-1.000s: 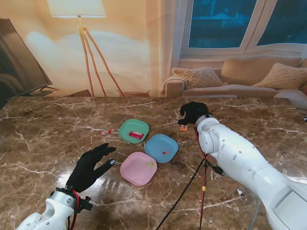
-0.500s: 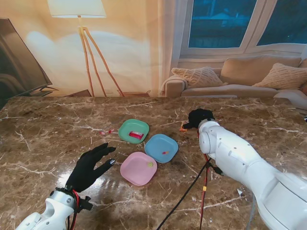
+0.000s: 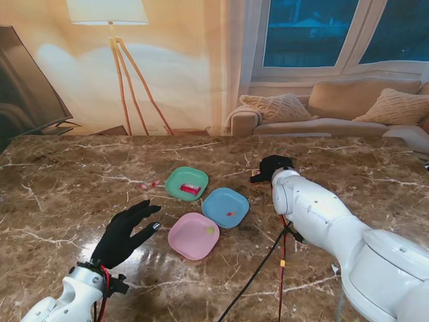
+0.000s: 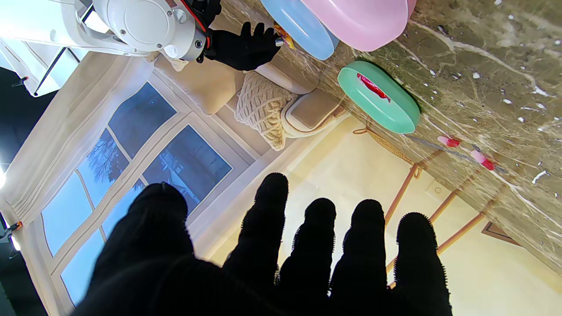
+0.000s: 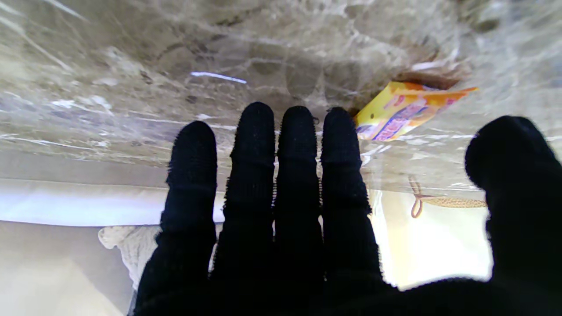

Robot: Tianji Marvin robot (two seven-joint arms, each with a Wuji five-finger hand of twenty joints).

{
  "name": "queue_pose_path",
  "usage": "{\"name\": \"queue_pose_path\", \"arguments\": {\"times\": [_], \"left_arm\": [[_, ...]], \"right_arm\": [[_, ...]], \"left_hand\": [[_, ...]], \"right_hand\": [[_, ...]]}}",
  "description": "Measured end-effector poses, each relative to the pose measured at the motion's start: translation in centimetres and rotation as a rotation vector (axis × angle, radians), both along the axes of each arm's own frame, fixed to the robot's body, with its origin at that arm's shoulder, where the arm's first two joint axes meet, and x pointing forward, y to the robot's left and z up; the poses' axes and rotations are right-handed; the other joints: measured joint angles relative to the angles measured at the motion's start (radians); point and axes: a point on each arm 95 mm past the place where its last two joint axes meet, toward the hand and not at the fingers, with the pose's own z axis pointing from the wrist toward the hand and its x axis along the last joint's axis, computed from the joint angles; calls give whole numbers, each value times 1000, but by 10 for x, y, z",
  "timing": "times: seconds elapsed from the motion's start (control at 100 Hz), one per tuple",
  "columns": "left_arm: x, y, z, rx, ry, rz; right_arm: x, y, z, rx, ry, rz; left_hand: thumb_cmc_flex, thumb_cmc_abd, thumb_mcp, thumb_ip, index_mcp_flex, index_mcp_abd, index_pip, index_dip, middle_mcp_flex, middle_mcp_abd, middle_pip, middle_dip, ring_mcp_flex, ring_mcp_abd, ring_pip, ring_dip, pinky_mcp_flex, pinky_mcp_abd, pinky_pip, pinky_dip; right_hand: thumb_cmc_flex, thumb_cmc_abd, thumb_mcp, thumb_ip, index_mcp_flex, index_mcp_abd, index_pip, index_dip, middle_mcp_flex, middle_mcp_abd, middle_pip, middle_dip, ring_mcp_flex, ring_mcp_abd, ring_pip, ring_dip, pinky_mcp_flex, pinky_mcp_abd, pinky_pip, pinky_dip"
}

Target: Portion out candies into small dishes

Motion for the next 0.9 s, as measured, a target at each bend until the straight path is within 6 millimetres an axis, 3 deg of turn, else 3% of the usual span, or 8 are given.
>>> {"name": "queue_pose_path", "arguments": {"times": [0.15, 0.36, 0.62, 0.65, 0.69, 0.75, 0.82, 0.9], "left_arm": [[0, 1, 0, 0, 1, 1], [0, 1, 0, -1, 5, 0], [0, 1, 0, 2, 10, -3], [0, 1, 0, 3, 10, -3], [0, 1, -1, 3, 12, -4], [0, 1, -1, 4, 13, -5], [0, 1, -1, 4, 13, -5], [0, 1, -1, 4, 13, -5]], "right_arm": [[2, 5, -1, -10, -10, 13], [1, 11, -4, -41, -39, 54], [-2, 12, -8, -37, -73, 111], [-2, 12, -8, -37, -74, 113], [-2, 13, -8, -37, -75, 115], [-3, 13, -9, -36, -78, 117], [-3, 14, -9, -32, -81, 123], [-4, 13, -11, -25, -81, 129]], "left_hand": [[0, 0, 0, 0, 0, 0, 0, 0, 0, 0, 0, 0, 0, 0, 0, 0, 0, 0, 0, 0], [0, 0, 0, 0, 0, 0, 0, 0, 0, 0, 0, 0, 0, 0, 0, 0, 0, 0, 0, 0], [0, 0, 0, 0, 0, 0, 0, 0, 0, 0, 0, 0, 0, 0, 0, 0, 0, 0, 0, 0], [0, 0, 0, 0, 0, 0, 0, 0, 0, 0, 0, 0, 0, 0, 0, 0, 0, 0, 0, 0], [0, 0, 0, 0, 0, 0, 0, 0, 0, 0, 0, 0, 0, 0, 0, 0, 0, 0, 0, 0], [0, 0, 0, 0, 0, 0, 0, 0, 0, 0, 0, 0, 0, 0, 0, 0, 0, 0, 0, 0], [0, 0, 0, 0, 0, 0, 0, 0, 0, 0, 0, 0, 0, 0, 0, 0, 0, 0, 0, 0], [0, 0, 0, 0, 0, 0, 0, 0, 0, 0, 0, 0, 0, 0, 0, 0, 0, 0, 0, 0]], "right_hand": [[0, -28, -1, 12, -9, 1, 3, 0, -23, 0, -2, 0, -25, 0, -12, 0, -26, -1, -18, 0], [5, -122, -1, 12, -18, 2, -4, 0, -46, 0, -1, 0, -35, 0, -22, 0, -45, -6, -38, 0], [218, -149, -88, 12, -19, -2, 19, 14, -52, -14, 33, 9, -35, -1, -22, 0, -46, -9, -52, 0], [235, -155, -39, 12, -19, -7, 20, 22, -52, -19, 37, 9, -35, -1, -22, 0, -46, -9, -52, 0], [230, -209, 130, -1, -19, -14, 26, 30, -51, -22, 42, 9, -35, -1, -22, -1, -46, -9, -52, 0], [218, -260, 308, -102, -18, -54, 95, 1, -46, -24, 50, 9, -35, -1, -22, -1, -46, -9, -52, 0], [229, -266, 360, -166, -19, -93, 211, -94, -44, -33, 53, 9, -35, -1, -22, -1, -45, -9, -52, 0], [245, -274, 393, -170, -30, -102, 297, -169, -29, -36, 61, 9, -35, -2, -22, -1, -42, -9, -52, 0]]}}
